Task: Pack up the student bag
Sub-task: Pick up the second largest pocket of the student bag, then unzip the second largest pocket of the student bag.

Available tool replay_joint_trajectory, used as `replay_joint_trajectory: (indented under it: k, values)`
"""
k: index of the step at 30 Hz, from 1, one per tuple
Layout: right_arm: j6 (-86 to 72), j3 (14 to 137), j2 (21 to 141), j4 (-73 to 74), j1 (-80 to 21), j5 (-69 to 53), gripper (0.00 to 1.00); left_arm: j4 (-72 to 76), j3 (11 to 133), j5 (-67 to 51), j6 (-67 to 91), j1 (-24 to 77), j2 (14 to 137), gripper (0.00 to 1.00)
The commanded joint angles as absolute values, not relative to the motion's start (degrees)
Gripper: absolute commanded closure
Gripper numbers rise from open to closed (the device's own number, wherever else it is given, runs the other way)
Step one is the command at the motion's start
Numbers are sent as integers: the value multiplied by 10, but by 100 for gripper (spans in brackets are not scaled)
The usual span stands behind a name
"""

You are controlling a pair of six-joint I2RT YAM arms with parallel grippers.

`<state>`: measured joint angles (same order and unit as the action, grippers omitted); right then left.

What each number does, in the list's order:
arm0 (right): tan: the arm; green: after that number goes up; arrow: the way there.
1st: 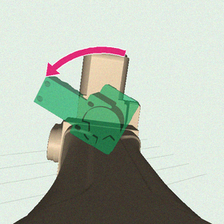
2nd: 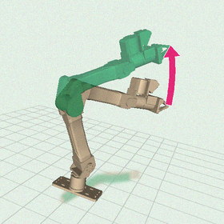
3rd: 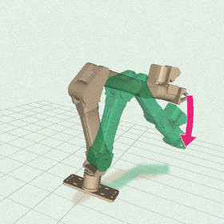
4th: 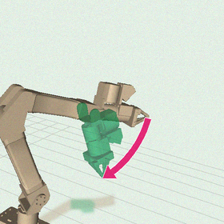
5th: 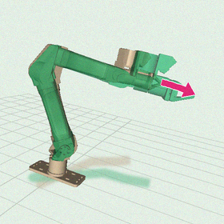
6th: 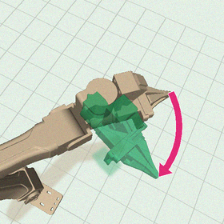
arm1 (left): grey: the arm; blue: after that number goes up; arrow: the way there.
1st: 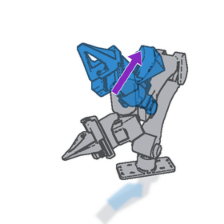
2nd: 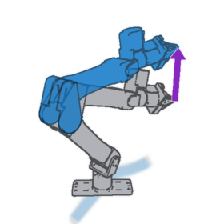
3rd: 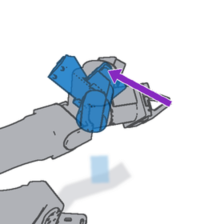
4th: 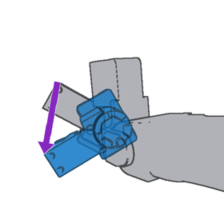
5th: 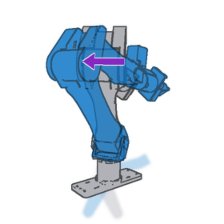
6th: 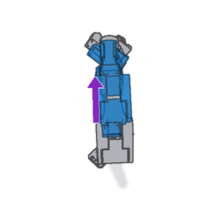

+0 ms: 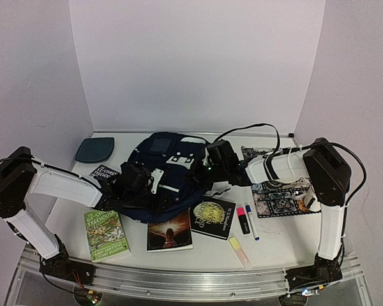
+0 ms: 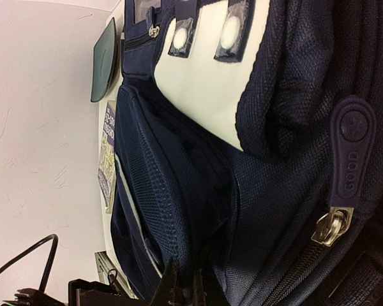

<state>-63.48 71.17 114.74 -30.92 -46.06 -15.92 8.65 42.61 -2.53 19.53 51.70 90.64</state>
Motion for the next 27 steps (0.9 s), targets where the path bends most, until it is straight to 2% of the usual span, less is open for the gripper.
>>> replay_joint_trajectory:
  k: [1,19,24,27]
  values:
    - [-636,723,1099,-379,-471,-185,100,36,401,27,210,515,901,75]
    - [-642,729,1108,-381,-471,-190,100,62,453,-33,178,530,960,77]
    - [-642,729,1107,-383,-471,-188,100,67,466,-38,174,534,973,83]
    - [-639,732,1109,-382,-470,-187,100,68,466,-38,174,535,963,94]
